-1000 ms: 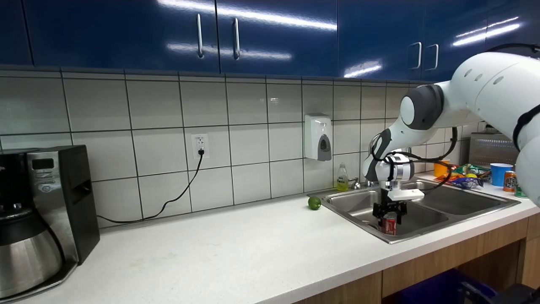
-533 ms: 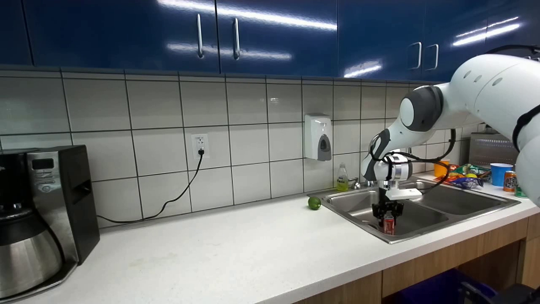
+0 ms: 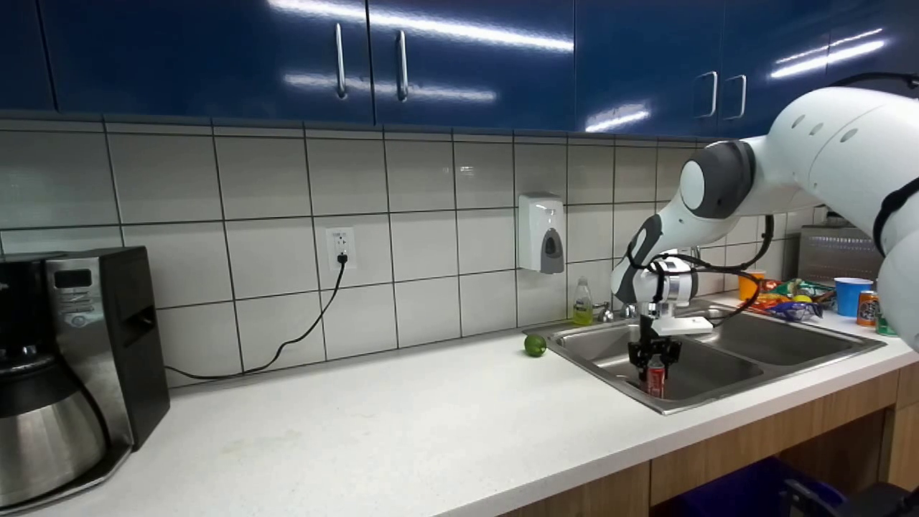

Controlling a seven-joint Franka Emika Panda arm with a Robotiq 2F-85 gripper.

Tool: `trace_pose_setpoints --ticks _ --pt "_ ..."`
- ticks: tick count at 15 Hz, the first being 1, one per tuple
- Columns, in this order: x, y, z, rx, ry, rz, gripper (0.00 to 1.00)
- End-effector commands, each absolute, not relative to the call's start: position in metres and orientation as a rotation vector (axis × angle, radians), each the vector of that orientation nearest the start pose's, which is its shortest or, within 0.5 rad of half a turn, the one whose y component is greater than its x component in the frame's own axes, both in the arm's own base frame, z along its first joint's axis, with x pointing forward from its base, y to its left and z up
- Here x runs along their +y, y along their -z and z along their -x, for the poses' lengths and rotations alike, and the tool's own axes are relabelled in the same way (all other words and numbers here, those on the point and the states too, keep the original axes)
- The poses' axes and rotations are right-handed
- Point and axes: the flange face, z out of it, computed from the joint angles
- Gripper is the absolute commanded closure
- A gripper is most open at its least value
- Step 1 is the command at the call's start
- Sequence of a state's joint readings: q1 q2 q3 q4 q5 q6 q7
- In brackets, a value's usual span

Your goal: Take the can out of the sink

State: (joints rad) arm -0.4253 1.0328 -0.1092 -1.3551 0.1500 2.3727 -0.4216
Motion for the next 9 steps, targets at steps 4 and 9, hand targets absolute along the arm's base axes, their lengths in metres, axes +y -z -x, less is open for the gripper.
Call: trace_pose_setpoints --ticks 4,9 --pt "-0.331 -0.179 -0.626 0.233 0.051 3.097 0.62" --pt "-0.321 -0.234 -0.604 0.216 0.063 3.096 0.62"
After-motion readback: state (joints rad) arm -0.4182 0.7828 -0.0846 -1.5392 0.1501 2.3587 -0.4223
